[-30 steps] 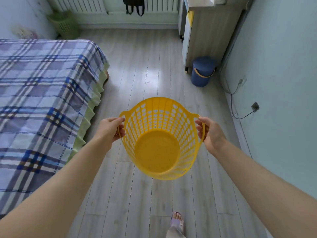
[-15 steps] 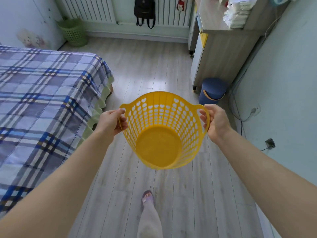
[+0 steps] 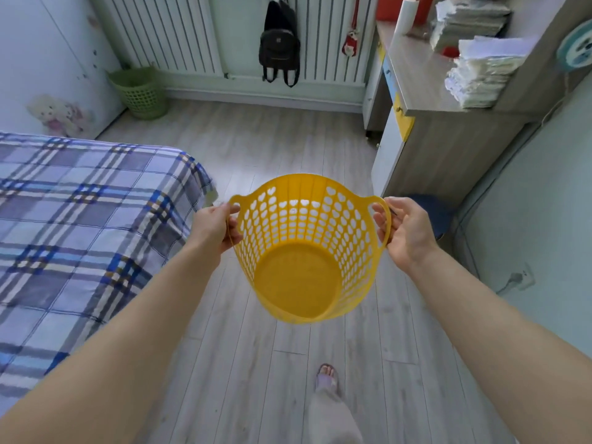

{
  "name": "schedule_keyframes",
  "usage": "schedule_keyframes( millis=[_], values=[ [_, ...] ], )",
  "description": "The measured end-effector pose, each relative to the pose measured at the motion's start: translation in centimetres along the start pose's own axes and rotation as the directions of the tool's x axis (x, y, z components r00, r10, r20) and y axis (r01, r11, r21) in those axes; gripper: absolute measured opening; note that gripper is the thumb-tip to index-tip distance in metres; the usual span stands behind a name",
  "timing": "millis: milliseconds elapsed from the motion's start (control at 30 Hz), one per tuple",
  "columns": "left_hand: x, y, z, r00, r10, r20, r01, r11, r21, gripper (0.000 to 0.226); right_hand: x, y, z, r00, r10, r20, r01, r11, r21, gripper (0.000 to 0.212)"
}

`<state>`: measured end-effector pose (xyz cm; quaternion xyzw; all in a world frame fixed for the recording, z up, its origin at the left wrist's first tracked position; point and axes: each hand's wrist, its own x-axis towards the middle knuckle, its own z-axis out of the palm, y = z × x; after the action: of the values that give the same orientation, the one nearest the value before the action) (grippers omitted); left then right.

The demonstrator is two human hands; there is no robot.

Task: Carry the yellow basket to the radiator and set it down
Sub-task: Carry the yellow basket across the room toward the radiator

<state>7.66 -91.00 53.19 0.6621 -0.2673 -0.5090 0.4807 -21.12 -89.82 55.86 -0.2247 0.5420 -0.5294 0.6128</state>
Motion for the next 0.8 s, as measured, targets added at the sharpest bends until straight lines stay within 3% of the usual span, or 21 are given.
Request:
schedule_keyframes(
  millis=[333,800],
  values=[
    [18.3,10.7,4.5,0.997,-0.012,-0.071,0.011,1.000,-0.016,0.020,20.1,-8.3,9.8,0.994,0.041,0.105,-0.040,0.999,-0.011,0.014],
    [43.2,22.4,6.7,0.995,0.015,-0.097,-0.024,0.996,-0.092,0.028,43.8,-15.5,27.2,0.991,0.032,0.132,-0.022,0.997,-0.070,0.011]
  ],
)
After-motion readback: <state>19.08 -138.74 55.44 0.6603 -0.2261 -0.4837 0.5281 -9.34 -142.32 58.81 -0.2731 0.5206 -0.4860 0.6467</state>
